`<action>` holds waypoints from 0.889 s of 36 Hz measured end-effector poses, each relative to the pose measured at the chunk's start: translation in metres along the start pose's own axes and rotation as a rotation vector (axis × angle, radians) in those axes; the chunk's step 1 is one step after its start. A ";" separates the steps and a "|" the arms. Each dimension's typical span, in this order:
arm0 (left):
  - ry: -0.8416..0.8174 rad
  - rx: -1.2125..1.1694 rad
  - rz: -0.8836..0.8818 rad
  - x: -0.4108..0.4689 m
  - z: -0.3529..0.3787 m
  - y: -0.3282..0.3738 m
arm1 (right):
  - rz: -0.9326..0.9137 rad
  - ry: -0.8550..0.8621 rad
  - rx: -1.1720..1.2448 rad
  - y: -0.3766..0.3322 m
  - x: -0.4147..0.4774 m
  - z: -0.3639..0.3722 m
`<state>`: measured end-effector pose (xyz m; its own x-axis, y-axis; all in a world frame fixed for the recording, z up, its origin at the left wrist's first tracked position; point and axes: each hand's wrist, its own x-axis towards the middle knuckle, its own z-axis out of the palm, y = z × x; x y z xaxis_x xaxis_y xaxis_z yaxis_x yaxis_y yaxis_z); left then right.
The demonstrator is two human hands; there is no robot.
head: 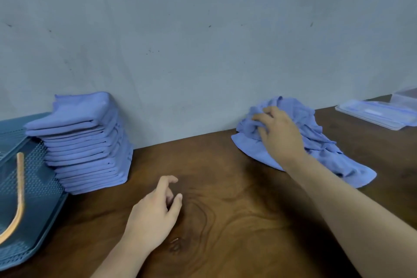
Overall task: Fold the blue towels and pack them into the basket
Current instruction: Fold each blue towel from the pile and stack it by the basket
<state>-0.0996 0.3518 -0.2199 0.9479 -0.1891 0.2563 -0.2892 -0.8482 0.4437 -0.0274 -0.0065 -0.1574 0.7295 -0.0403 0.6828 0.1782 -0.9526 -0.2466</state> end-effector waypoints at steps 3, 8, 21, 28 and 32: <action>0.055 -0.142 -0.009 -0.001 -0.002 -0.002 | -0.215 -0.116 0.222 -0.061 -0.032 0.000; 0.170 -0.415 -0.035 -0.006 -0.006 -0.005 | -0.249 -0.615 0.483 -0.111 -0.083 0.000; -0.189 -0.196 0.284 -0.006 -0.003 -0.004 | 0.112 -0.655 0.030 -0.068 -0.097 0.033; -0.138 -0.837 0.169 -0.014 -0.006 0.003 | -0.166 -0.739 0.517 -0.095 -0.101 0.020; 0.122 -0.624 0.185 -0.009 -0.005 -0.005 | -0.164 -0.802 0.894 -0.109 -0.107 0.011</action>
<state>-0.1076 0.3607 -0.2200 0.8637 -0.2157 0.4555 -0.5039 -0.3545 0.7877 -0.1173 0.1051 -0.2109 0.8007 0.5614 0.2088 0.4693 -0.3714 -0.8012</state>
